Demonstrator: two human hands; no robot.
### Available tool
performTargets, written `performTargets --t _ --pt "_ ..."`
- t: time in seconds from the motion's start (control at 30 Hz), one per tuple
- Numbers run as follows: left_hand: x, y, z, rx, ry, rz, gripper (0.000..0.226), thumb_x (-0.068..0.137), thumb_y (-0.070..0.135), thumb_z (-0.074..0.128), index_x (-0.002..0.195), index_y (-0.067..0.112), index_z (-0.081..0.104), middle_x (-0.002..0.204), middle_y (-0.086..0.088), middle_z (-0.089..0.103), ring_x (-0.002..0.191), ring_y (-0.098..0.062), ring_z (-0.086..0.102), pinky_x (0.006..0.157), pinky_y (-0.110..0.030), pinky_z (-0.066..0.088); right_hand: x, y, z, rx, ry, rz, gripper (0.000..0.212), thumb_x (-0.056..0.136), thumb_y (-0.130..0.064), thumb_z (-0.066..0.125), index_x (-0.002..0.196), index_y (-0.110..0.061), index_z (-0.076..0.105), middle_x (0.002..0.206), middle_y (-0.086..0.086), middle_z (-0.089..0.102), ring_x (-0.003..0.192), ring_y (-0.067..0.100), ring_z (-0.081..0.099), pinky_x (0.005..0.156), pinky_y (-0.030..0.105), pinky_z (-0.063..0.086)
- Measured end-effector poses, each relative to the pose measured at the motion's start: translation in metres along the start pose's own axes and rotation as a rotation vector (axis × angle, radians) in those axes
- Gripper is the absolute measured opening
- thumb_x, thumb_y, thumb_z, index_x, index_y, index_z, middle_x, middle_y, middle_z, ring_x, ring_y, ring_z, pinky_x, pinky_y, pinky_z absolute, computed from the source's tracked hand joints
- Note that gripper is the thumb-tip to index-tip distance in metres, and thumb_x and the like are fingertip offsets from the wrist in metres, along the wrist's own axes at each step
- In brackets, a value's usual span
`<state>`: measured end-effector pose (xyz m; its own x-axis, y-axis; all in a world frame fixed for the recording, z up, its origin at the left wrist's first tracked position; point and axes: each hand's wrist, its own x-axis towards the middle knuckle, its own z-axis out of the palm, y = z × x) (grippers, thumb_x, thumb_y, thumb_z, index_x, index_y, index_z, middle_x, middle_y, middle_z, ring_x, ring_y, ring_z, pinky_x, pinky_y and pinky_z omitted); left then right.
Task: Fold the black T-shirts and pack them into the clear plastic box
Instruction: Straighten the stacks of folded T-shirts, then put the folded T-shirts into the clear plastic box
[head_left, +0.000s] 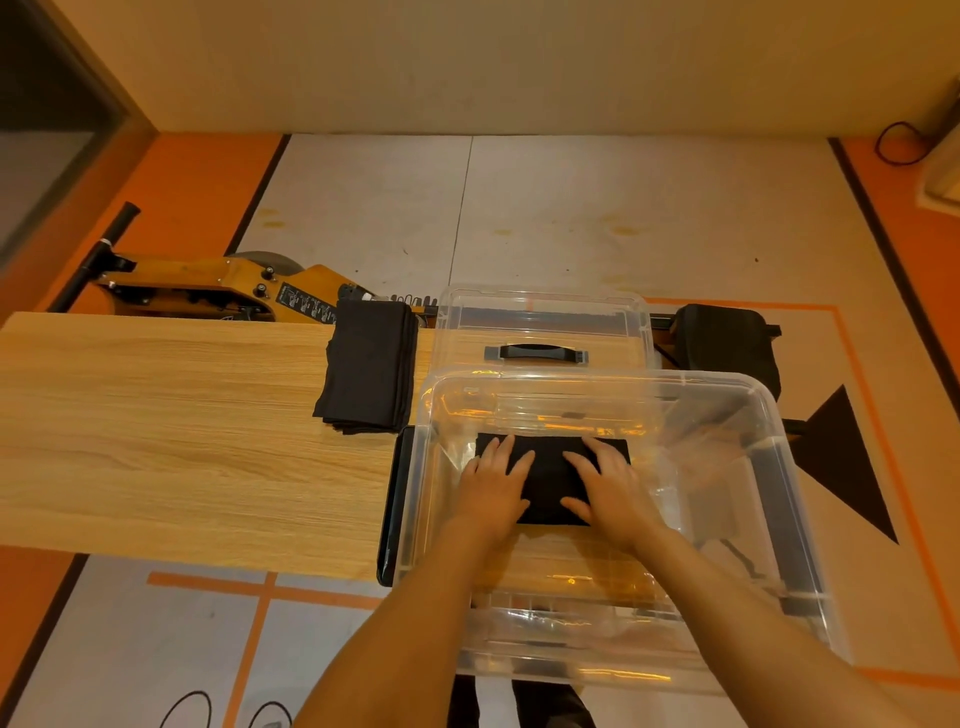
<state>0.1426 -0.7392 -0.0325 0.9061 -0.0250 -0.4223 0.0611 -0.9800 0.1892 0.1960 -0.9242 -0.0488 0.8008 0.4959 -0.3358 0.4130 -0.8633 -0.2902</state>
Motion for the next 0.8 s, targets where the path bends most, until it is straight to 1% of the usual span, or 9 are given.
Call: performTargets --t 0.1,0.2,0.3,0.33,0.4,0.5,0.6,0.67,0.8 --pt "-0.004 -0.007 0.003 0.027 -0.080 -0.003 0.081 0.095 0.027 0.056 0.154 0.030 0.000 0.161 -0.010 -0.010 0.148 -0.030 -0.007 0.120 -0.047 0.011 -0.004 0.011 -0.004 -0.023 -0.041 -0.015 0.076 0.091 -0.046 0.062 0.154 -0.025 0.024 0.162 0.008 0.014 0.149 0.025 0.012 0.120 0.039 0.017" --pt "-0.007 -0.005 0.002 0.032 -0.068 -0.040 0.086 0.092 0.019 0.059 0.154 0.031 0.000 0.161 -0.011 -0.011 0.148 -0.032 -0.007 0.119 -0.049 0.014 -0.011 0.023 -0.010 -0.041 -0.047 -0.001 0.083 0.088 -0.048 0.066 0.154 -0.024 0.022 0.161 0.007 0.013 0.149 0.025 0.012 0.120 0.039 0.016" --pt "-0.010 -0.001 -0.006 -0.078 -0.039 -0.100 0.088 0.088 0.038 0.064 0.154 0.029 0.007 0.161 -0.011 -0.006 0.148 -0.031 -0.003 0.118 -0.047 0.014 -0.019 0.030 -0.020 0.008 0.030 0.018 0.081 0.084 -0.057 0.065 0.150 -0.022 0.033 0.157 0.006 0.024 0.144 0.023 0.022 0.119 0.038 0.020" --pt "-0.011 0.000 -0.010 -0.123 0.002 -0.117 0.084 0.089 0.045 0.062 0.154 0.029 0.011 0.161 -0.009 0.000 0.148 -0.028 0.002 0.118 -0.044 0.015 -0.021 0.030 -0.026 0.029 0.075 0.014 0.078 0.084 -0.060 0.063 0.148 -0.023 0.038 0.154 0.004 0.030 0.142 0.022 0.026 0.117 0.038 0.024" --pt "-0.014 0.004 -0.019 -0.214 0.134 -0.114 0.069 0.092 0.049 0.053 0.151 0.026 0.025 0.158 -0.004 0.019 0.145 -0.022 0.017 0.117 -0.038 0.021 -0.023 0.024 -0.039 0.066 0.158 -0.016 0.070 0.087 -0.061 0.057 0.143 -0.022 0.045 0.147 0.002 0.040 0.136 0.020 0.034 0.113 0.036 0.031" --pt "-0.023 0.013 -0.036 -0.364 0.337 -0.030 0.050 0.096 0.042 0.050 0.142 0.023 0.041 0.143 0.004 0.041 0.132 -0.014 0.038 0.110 -0.033 0.035 -0.021 0.007 -0.060 0.090 0.245 -0.066 0.057 0.093 -0.053 0.054 0.139 -0.020 0.050 0.139 0.000 0.050 0.130 0.016 0.043 0.108 0.032 0.036" --pt "-0.032 0.019 -0.057 -0.487 0.520 0.019 0.041 0.096 0.033 0.054 0.136 0.022 0.051 0.132 0.008 0.049 0.121 -0.008 0.047 0.101 -0.026 0.043 -0.018 -0.013 -0.083 0.120 0.326 -0.110 0.048 0.096 -0.041 0.055 0.138 -0.019 0.051 0.137 0.000 0.054 0.128 0.015 0.046 0.108 0.030 0.036" --pt "-0.035 0.016 -0.076 -0.528 0.632 0.006 0.038 0.095 0.031 0.057 0.132 0.021 0.054 0.129 0.008 0.051 0.117 -0.007 0.049 0.097 -0.025 0.045 -0.016 -0.027 -0.099 0.146 0.375 -0.134 0.045 0.097 -0.037 0.056 0.137 -0.018 0.052 0.135 0.001 0.055 0.127 0.016 0.047 0.107 0.029 0.037" --pt "-0.040 -0.009 -0.115 -0.594 0.763 -0.052 0.038 0.094 0.029 0.059 0.131 0.024 0.055 0.126 0.008 0.052 0.111 -0.006 0.052 0.087 -0.024 0.049 -0.007 -0.056 -0.128 0.160 0.438 -0.153 0.043 0.097 -0.034 0.057 0.137 -0.017 0.052 0.134 0.003 0.057 0.125 0.018 0.051 0.104 0.032 0.041"
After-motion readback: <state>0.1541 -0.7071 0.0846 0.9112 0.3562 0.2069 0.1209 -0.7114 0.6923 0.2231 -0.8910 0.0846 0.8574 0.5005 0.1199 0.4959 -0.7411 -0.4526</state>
